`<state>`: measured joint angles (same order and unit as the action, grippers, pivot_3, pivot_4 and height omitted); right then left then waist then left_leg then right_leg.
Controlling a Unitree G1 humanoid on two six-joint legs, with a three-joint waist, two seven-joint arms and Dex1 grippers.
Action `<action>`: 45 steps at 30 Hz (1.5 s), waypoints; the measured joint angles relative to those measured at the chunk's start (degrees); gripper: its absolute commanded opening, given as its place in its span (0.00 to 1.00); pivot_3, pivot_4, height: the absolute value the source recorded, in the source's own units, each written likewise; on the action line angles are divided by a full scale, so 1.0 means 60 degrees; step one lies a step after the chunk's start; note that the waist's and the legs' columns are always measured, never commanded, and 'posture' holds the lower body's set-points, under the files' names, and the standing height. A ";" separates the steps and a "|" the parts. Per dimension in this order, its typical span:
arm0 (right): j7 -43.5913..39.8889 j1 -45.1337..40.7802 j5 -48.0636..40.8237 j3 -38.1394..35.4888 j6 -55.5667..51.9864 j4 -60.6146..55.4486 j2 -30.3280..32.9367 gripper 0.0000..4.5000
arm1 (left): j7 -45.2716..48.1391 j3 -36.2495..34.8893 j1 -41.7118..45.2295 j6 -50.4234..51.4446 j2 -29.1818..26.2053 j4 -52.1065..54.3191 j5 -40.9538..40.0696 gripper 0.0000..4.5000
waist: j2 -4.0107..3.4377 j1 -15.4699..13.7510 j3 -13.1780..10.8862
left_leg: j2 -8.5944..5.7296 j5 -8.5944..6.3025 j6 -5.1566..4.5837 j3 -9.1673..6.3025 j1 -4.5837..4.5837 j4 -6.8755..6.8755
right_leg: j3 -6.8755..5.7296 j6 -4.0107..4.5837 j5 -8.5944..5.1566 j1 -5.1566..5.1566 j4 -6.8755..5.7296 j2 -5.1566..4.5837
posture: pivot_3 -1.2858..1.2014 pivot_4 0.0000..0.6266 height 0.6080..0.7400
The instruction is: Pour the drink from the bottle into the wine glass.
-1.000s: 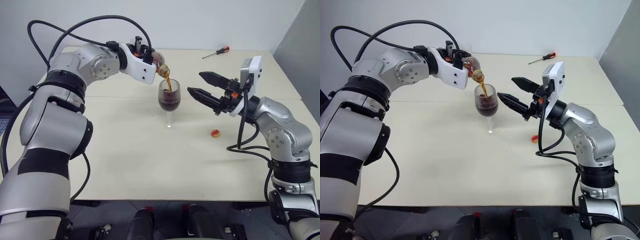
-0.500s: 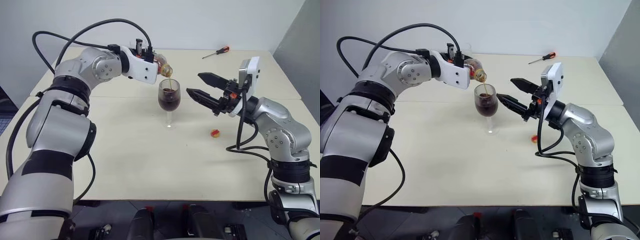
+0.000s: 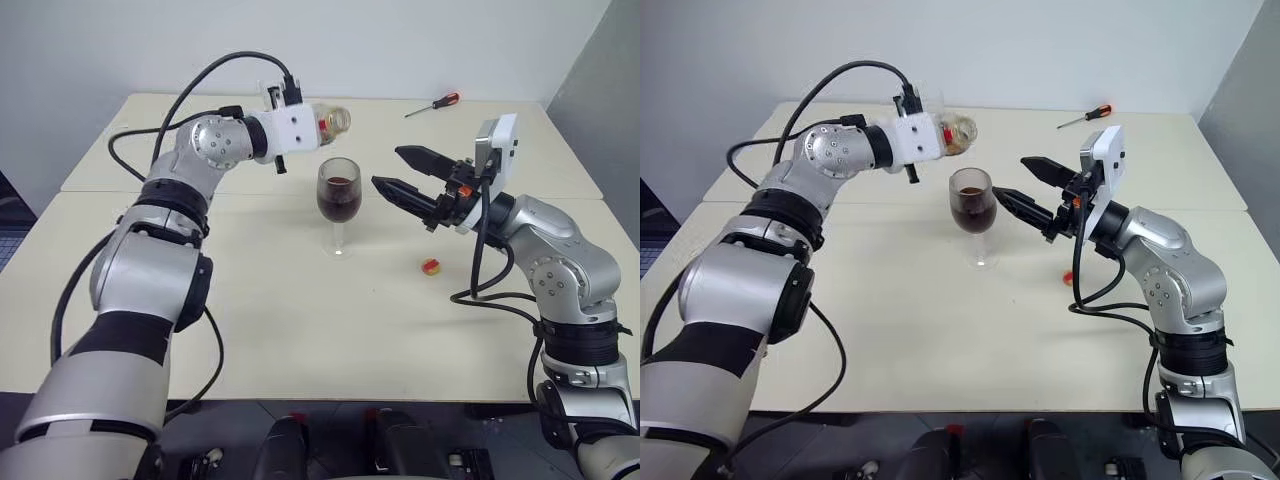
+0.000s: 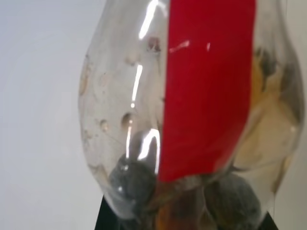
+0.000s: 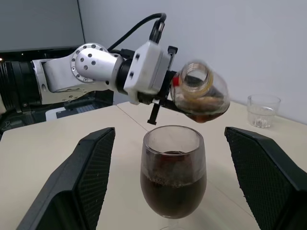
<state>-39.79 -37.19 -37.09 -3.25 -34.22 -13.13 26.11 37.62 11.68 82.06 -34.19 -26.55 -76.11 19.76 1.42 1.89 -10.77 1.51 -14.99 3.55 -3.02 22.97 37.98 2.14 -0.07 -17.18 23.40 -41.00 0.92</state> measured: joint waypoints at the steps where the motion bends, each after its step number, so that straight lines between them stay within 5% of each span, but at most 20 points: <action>1: 0.0009 0.0004 -0.0006 -0.0002 -0.0008 -0.0021 0.0000 0.87 | 0.0158 -0.0252 -0.0002 0.0269 0.0046 0.0059 -0.0309 0.18 | 0.0000 0.0007 0.0000 | 0.0001 0.0000 0.0000 0.0000 -0.0001 0.0000 | 0.0000 0.0000 0.0000 0.0000 -0.0001 0.0000 | 0.52 0.24 1.00; 10: -0.0115 0.1291 -0.0223 0.0416 -0.0285 -0.1767 0.0098 0.87 | 0.0197 -0.2773 -0.0739 0.3671 0.0066 0.1693 -0.3034 0.18 | 0.0000 0.0030 0.0001 | 0.0009 0.0000 0.0000 -0.0006 -0.0001 0.0002 | 0.0005 0.0000 0.0000 0.0001 -0.0006 -0.0002 | 0.52 0.24 1.00; 19: -0.0541 0.3079 0.0416 0.1426 0.0389 -0.2596 0.0211 0.87 | -0.1474 -0.4209 -0.3522 0.5862 -0.0599 0.4516 -0.4233 0.18 | -0.0001 0.0012 0.0004 | 0.0027 0.0009 0.0017 -0.0027 -0.0007 0.0017 | 0.0015 0.0001 0.0000 -0.0001 -0.0021 -0.0018 | 0.52 0.24 1.00; 30: 0.0644 0.3219 0.1089 0.1635 0.0469 -0.2497 -0.0851 0.87 | -0.2121 -0.5201 -0.5966 0.6405 -0.0646 0.5239 -0.5214 0.18 | 0.0030 -0.0042 0.0022 | 0.0022 0.0008 0.0016 -0.0041 -0.0005 0.0021 | 0.0007 0.0001 0.0000 -0.0013 -0.0014 -0.0028 | 0.52 0.24 1.00; 43: 0.1098 0.3367 0.1351 0.1891 0.0482 -0.2461 -0.1228 0.87 | -0.2452 -0.5143 -0.6288 0.6036 -0.0565 0.3945 -0.5222 0.18 | 0.0047 -0.0032 0.0033 | 0.0011 0.0001 0.0003 -0.0042 -0.0009 0.0018 | 0.0004 0.0001 0.0000 -0.0015 -0.0012 -0.0027 | 0.52 0.24 1.00; 45: 0.1124 0.3368 0.1364 0.1891 0.0482 -0.2461 -0.1243 0.87 | -0.2491 -0.5028 -0.6287 0.5934 -0.0587 0.3899 -0.5136 0.33 | 0.0046 -0.0032 0.0034 | 0.0012 0.0001 0.0003 -0.0039 -0.0013 0.0016 | 0.0005 0.0001 0.0000 -0.0017 -0.0013 -0.0027 | 0.52 0.24 1.00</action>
<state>-33.05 -16.98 -28.91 8.10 -31.33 -27.89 18.65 22.67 -18.49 44.34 1.42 -30.07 -52.71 -11.06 1.69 1.70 -10.56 1.58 -14.98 3.56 -3.25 22.90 38.08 2.17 -0.07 -17.18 23.30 -41.08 0.76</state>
